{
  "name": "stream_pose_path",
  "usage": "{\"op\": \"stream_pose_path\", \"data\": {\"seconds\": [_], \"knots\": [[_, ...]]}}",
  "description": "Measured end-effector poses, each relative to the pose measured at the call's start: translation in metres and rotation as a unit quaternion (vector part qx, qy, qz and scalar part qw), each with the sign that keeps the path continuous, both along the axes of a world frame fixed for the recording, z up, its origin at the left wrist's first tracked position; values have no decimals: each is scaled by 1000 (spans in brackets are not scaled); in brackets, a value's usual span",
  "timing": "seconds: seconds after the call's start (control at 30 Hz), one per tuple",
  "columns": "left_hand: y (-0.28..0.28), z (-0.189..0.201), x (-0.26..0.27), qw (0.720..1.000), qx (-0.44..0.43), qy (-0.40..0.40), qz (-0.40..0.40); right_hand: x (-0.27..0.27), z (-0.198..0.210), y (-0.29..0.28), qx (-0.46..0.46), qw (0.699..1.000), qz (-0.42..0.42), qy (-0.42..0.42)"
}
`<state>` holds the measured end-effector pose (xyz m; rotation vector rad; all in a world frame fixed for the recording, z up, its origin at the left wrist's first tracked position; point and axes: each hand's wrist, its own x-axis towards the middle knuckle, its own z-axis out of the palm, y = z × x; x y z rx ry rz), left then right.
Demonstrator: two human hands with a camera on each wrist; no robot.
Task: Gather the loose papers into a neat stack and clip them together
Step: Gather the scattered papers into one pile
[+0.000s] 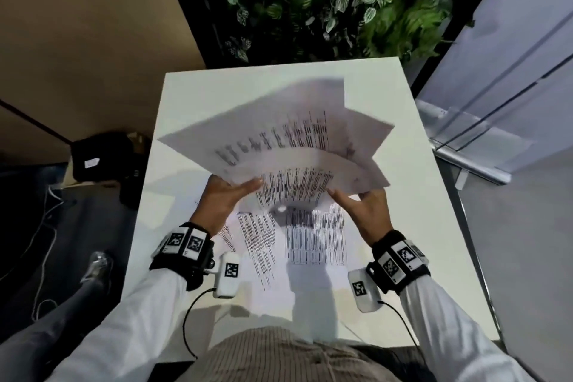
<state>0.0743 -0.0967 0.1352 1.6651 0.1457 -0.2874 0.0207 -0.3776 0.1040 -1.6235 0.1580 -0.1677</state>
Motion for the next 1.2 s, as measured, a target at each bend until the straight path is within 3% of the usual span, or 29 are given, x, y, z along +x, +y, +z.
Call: {"op": "stream_pose_path", "data": {"seconds": [0.1, 0.27, 0.37, 0.47, 0.53, 0.6, 0.7, 0.77, 0.87, 1.03, 1.1, 1.2], "knots": [[4, -11, -2, 999, 5, 23, -26, 3, -11, 4, -32, 999, 0, 42], [-12, -17, 5, 998, 68, 0, -10, 25, -2, 27, -29, 999, 16, 9], [-10, -10, 7, 999, 32, -15, 16, 26, -2, 19, -40, 999, -4, 14], [-7, -21, 0, 997, 73, 19, 4, 18, -24, 17, -110, 988, 39, 99], [-12, -28, -2, 994, 103, 24, 9, 18, -30, 20, -174, 979, 45, 93], [-11, -29, 0, 994, 101, 13, 32, 23, -24, 23, -142, 985, 44, 85], [9, -50, 1, 992, 67, 71, 77, 29, -37, 17, -113, 984, 61, 125], [28, -85, 1, 982, 56, 143, 114, 29, -61, 3, -170, 959, 54, 219], [47, -142, -14, 954, 108, 248, 127, 21, -99, -20, -256, 882, 34, 394], [36, -150, -29, 931, 187, 274, 154, 27, -116, -20, -349, 798, -39, 489], [39, -154, -27, 903, 258, 285, 191, 36, -117, -14, -345, 783, -42, 517], [54, -156, -24, 866, 325, 314, 216, 47, -120, 2, -335, 795, -22, 506]]}}
